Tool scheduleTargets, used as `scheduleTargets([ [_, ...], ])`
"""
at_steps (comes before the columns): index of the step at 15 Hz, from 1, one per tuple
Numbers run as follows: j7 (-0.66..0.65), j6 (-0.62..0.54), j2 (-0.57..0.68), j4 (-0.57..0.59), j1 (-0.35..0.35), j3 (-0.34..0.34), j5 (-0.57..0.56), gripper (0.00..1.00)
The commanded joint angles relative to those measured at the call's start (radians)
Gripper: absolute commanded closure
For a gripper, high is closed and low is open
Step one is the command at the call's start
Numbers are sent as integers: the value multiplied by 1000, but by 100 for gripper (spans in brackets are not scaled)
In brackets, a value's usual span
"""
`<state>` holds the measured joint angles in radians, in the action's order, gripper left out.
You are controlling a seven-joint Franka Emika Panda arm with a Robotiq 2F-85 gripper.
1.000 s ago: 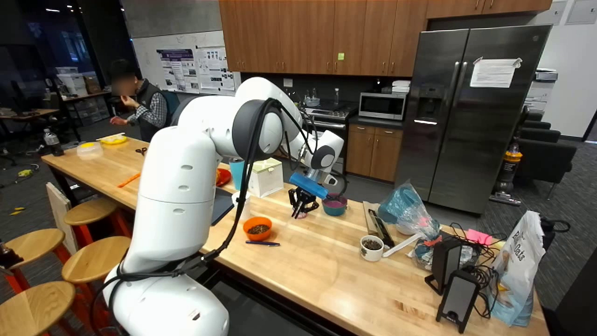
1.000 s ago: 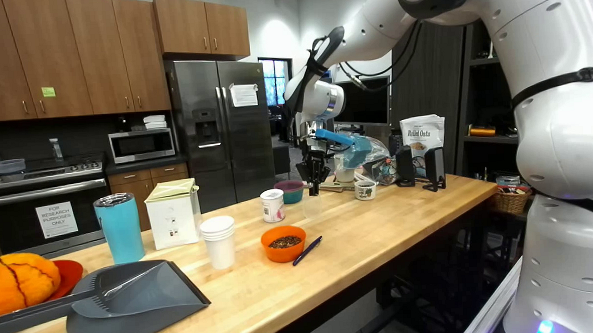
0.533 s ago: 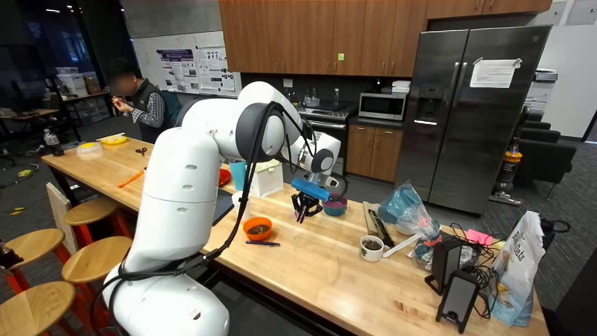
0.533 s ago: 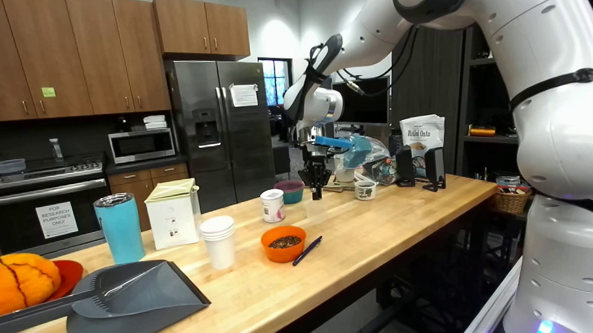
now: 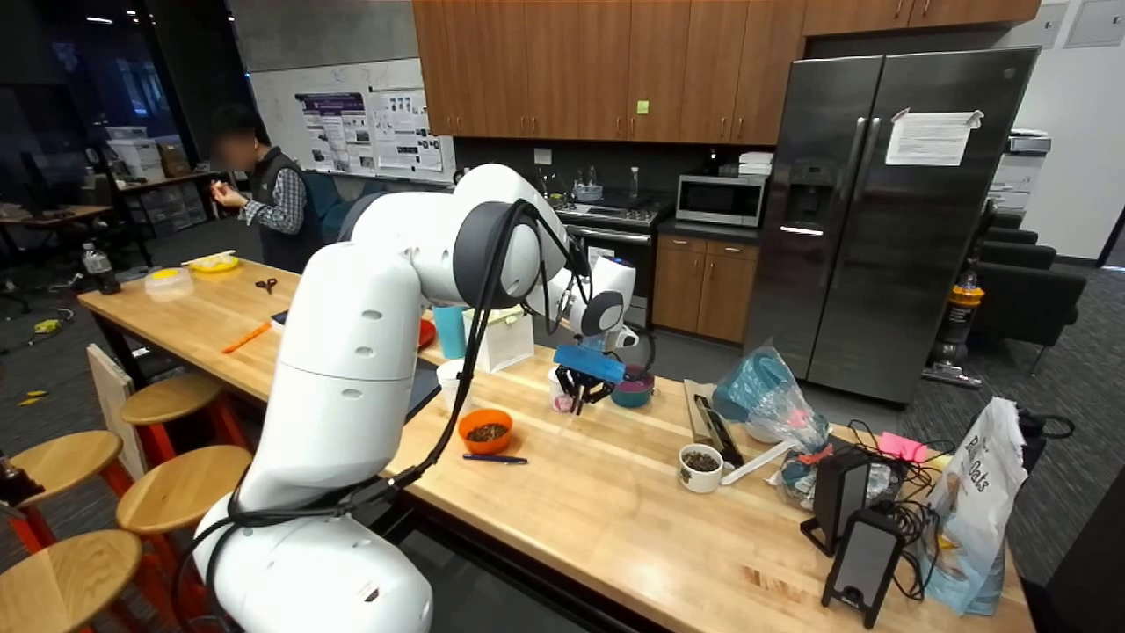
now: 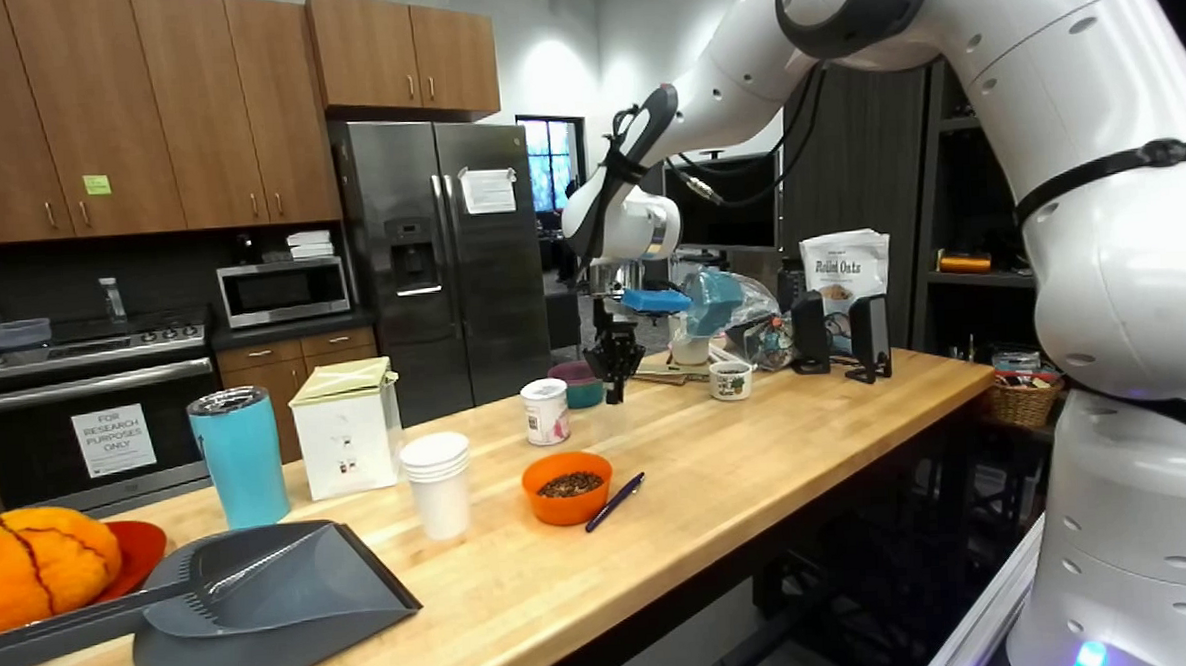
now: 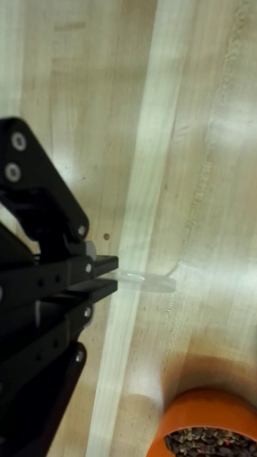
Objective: Remove the lid from the white can
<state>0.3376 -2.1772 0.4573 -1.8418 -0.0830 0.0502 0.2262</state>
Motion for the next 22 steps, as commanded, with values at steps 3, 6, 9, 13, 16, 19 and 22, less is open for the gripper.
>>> scheduleTargets([
  [3, 189, -113, 11, -21, -69, 71, 132, 98],
  [6, 270, -126, 14, -29, -104, 101, 211, 98],
  [9, 342, -124, 14, -39, -129, 123, 294, 98],
  [13, 398, -111, 11, -54, -142, 124, 378, 98],
  [16, 409, -89, 9, -63, -142, 114, 426, 98],
  [19, 380, -20, 9, -62, -142, 99, 462, 98],
  [22, 365, 131, 23, -49, -152, 86, 513, 98],
])
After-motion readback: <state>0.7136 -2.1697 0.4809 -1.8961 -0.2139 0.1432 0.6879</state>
